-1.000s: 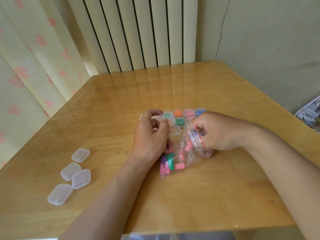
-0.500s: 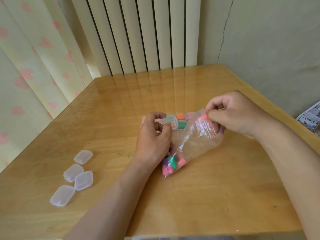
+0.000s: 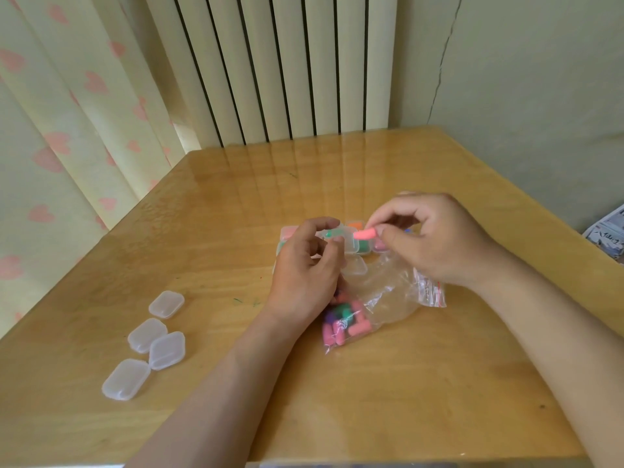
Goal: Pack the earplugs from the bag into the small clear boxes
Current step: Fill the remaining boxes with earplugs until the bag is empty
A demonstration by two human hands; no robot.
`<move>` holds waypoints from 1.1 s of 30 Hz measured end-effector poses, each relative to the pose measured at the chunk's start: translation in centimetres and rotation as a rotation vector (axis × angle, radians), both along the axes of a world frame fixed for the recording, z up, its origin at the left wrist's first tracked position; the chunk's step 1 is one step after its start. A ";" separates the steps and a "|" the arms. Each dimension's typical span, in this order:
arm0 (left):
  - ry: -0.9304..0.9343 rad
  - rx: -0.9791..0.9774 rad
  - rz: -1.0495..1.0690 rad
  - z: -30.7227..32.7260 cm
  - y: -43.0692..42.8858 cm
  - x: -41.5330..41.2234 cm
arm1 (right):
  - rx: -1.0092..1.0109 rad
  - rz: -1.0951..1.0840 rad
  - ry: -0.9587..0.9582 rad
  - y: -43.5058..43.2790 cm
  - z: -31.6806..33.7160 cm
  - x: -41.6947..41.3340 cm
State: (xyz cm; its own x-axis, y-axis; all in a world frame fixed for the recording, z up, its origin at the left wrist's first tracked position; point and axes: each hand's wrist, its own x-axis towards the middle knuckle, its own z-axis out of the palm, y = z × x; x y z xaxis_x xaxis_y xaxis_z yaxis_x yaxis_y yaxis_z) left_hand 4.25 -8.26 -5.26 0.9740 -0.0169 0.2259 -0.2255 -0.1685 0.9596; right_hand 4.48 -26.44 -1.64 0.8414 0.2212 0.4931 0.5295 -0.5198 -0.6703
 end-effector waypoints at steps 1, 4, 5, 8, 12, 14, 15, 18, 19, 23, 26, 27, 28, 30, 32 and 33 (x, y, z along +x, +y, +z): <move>0.005 -0.013 -0.009 0.1 0.0 -0.1 | -0.035 0.005 0.014 0.1 -0.3 0.1; 0.014 -0.036 -0.047 0.3 0.0 -0.2 | -0.064 0.030 0.040 0.4 -0.6 0.0; 0.016 -0.042 -0.058 0.4 0.0 -0.3 | -0.063 0.046 0.046 0.5 -0.6 -0.1; 0.029 -0.056 -0.078 0.5 0.0 -0.4 | -0.073 0.069 0.073 1.0 -0.8 -0.3; 0.042 -0.063 -0.100 0.7 0.2 -0.4 | -0.078 0.061 0.064 0.9 -0.8 -0.2; 0.051 -0.071 -0.118 0.8 0.2 -0.4 | -0.068 0.057 0.057 0.8 -0.9 -0.1; 0.059 -0.075 -0.124 0.7 0.2 -0.4 | -0.065 0.057 0.056 0.8 -1.0 -0.1; 0.082 -0.106 -0.114 0.7 0.3 -0.2 | -0.047 0.004 0.063 0.7 -0.6 0.0; 0.087 -0.124 -0.102 0.7 0.3 -0.1 | -0.022 -0.031 0.060 0.5 -0.3 0.0; 0.115 -0.173 -0.056 0.6 0.4 0.2 | 0.063 -0.223 0.041 -1.2 1.3 0.2; 0.153 -0.191 -0.036 0.4 0.4 0.5 | -0.019 -0.312 0.160 -2.5 1.8 0.2; 0.162 -0.191 -0.031 0.4 0.4 0.5 | -0.056 -0.301 0.240 -2.7 1.9 0.1; 0.169 -0.187 -0.026 0.4 0.4 0.6 | -0.091 -0.281 0.327 -2.8 1.9 0.1; 0.171 -0.176 -0.012 0.4 0.4 0.6 | -0.132 -0.225 0.454 -2.8 1.9 0.0; 0.169 -0.165 -0.003 0.4 0.4 0.6 | -0.094 -0.142 0.492 -2.7 1.8 -0.1; 0.171 -0.160 0.001 0.4 0.4 0.7 | -0.049 -0.080 0.492 -2.6 1.7 -0.2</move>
State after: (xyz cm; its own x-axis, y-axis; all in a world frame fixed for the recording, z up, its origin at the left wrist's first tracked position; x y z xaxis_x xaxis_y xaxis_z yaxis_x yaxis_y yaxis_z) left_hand 4.90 -7.86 -4.86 0.9983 0.0065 0.0574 -0.0573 -0.0115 0.9983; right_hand 4.25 -29.07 0.09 0.9870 0.1592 0.0238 0.1135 -0.5830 -0.8045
